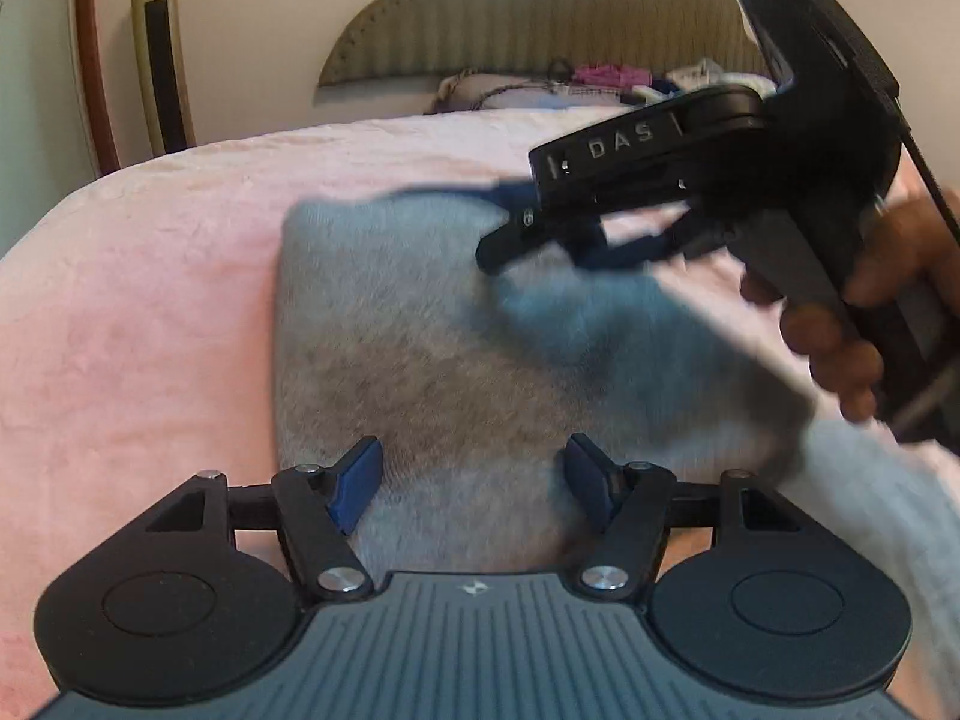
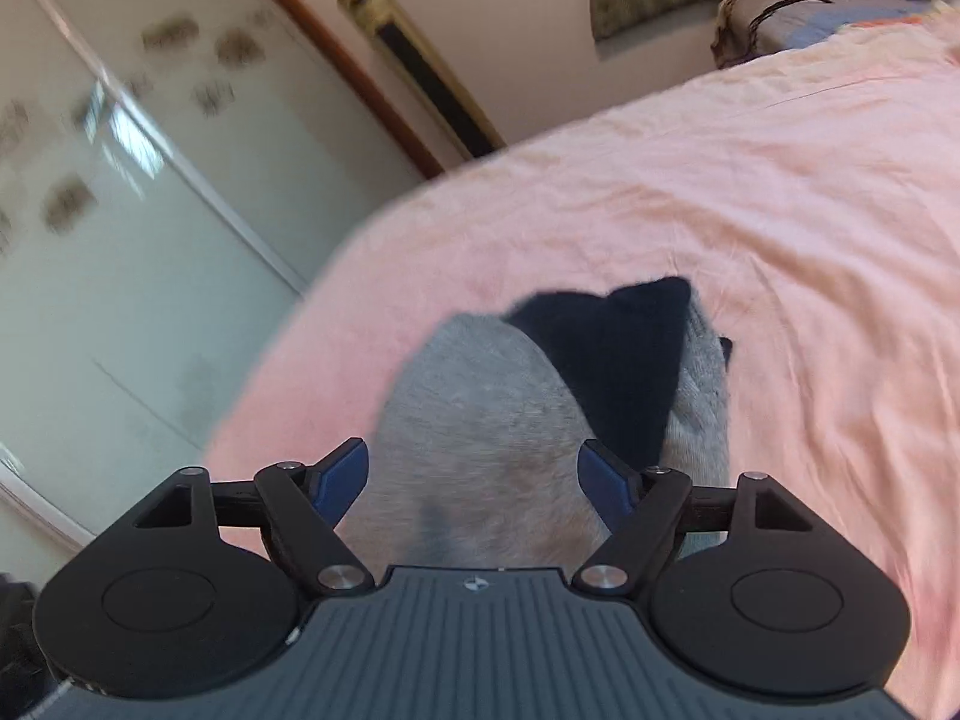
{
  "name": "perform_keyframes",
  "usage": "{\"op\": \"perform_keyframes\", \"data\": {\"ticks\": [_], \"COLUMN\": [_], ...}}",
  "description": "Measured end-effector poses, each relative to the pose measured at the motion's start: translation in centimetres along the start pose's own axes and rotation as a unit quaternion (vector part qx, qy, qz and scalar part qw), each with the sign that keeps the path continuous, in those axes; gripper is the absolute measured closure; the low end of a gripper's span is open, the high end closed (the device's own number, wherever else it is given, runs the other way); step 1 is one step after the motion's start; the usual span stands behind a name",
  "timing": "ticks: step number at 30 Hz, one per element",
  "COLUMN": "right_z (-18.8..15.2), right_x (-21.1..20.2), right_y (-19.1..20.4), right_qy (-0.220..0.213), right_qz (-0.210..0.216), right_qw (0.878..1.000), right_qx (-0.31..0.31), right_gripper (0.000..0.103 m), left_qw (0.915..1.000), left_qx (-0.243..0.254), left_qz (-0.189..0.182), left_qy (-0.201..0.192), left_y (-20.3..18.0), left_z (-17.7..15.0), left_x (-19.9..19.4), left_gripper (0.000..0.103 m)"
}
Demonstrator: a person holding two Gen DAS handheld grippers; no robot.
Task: Fold small clothes
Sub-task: 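Release the sweater and withdraw both grippers away from it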
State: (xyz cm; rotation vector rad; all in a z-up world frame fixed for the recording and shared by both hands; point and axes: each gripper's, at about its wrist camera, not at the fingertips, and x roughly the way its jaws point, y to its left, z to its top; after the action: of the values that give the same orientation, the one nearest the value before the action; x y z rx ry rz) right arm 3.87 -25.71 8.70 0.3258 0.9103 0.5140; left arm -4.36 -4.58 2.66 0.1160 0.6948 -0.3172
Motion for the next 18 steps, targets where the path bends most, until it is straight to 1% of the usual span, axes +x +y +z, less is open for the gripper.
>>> {"op": "perform_keyframes", "data": {"ticks": [1, 2, 4, 5, 6, 7, 8, 9, 10, 11, 12, 13, 14, 15, 16, 18], "right_z": [-0.6, -0.8, -0.6, -0.7, -1.1, -1.7, -2.4, -3.2, -3.9, -4.5, -5.1, -5.2, -5.0, -4.7, -4.8, -6.3], "right_x": [0.6, 0.7, -0.1, -0.7, -1.5, -2.4, -3.1, -3.5, -3.3, -2.4, -2.2, -2.5, -3.1, -3.9, -4.9, -7.7], "right_y": [-0.3, -0.7, -0.5, 0.2, 0.9, 1.7, 2.3, 2.6, 2.5, 2.0, 1.3, 0.7, 0.2, 0.0, 0.3, 1.8], "right_qy": [-0.018, -0.019, -0.013, -0.011, -0.015, -0.022, -0.029, -0.026, -0.013, 0.001, -0.014, -0.025, -0.027, -0.023, -0.025, -0.051], "right_qz": [-0.006, -0.010, -0.019, -0.032, -0.045, -0.047, -0.032, -0.010, 0.003, 0.002, 0.006, 0.013, 0.013, 0.002, -0.009, -0.008], "right_qw": [0.999, 0.999, 0.999, 0.999, 0.998, 0.998, 0.998, 0.998, 0.999, 0.999, 0.999, 0.999, 0.999, 1.000, 0.999, 0.999], "right_qx": [-0.030, -0.041, -0.030, -0.033, -0.039, -0.046, -0.049, -0.048, -0.043, -0.037, -0.046, -0.041, -0.012, 0.014, 0.023, 0.000], "right_gripper": [0.026, 0.030, 0.031, 0.032, 0.032, 0.031, 0.030, 0.027, 0.019, 0.018, 0.019, 0.024, 0.036, 0.041, 0.043, 0.038], "left_qw": [0.9999, 0.9999, 0.9999, 0.9997, 0.9996, 0.9997, 0.9999, 0.9999, 0.9999, 0.9999, 0.9999, 0.9998, 0.9997, 0.9994, 0.9991, 0.9981], "left_qx": [0.007, 0.008, -0.010, -0.020, -0.023, -0.020, -0.014, -0.010, -0.007, -0.006, -0.008, -0.014, -0.021, -0.028, -0.037, -0.059], "left_qz": [0.001, 0.002, -0.001, -0.004, -0.009, -0.010, -0.007, -0.004, -0.002, -0.001, -0.002, -0.003, -0.003, 0.000, 0.004, 0.012], "left_qy": [-0.011, -0.013, -0.012, -0.013, -0.013, -0.009, -0.006, -0.007, -0.011, -0.012, -0.011, -0.011, -0.013, -0.018, -0.019, -0.013], "left_y": [-0.1, -0.1, 0.3, 0.6, 0.9, 1.0, 0.9, 0.8, 0.9, 0.8, 0.8, 0.9, 1.1, 1.2, 1.4, 1.7], "left_z": [-0.4, -0.4, -0.1, 0.1, -0.1, -0.2, -0.3, -0.5, -0.5, -0.4, -0.2, -0.2, -0.3, -0.6, -0.9, -2.0], "left_x": [-0.1, -0.3, -0.8, -1.2, -1.5, -1.5, -1.2, -0.9, -0.5, -0.5, -0.7, -1.1, -1.9, -2.7, -3.6, -5.0], "left_gripper": [0.035, 0.035, 0.036, 0.036, 0.036, 0.036, 0.037, 0.037, 0.036, 0.036, 0.036, 0.036, 0.036, 0.036, 0.035, 0.028]}}
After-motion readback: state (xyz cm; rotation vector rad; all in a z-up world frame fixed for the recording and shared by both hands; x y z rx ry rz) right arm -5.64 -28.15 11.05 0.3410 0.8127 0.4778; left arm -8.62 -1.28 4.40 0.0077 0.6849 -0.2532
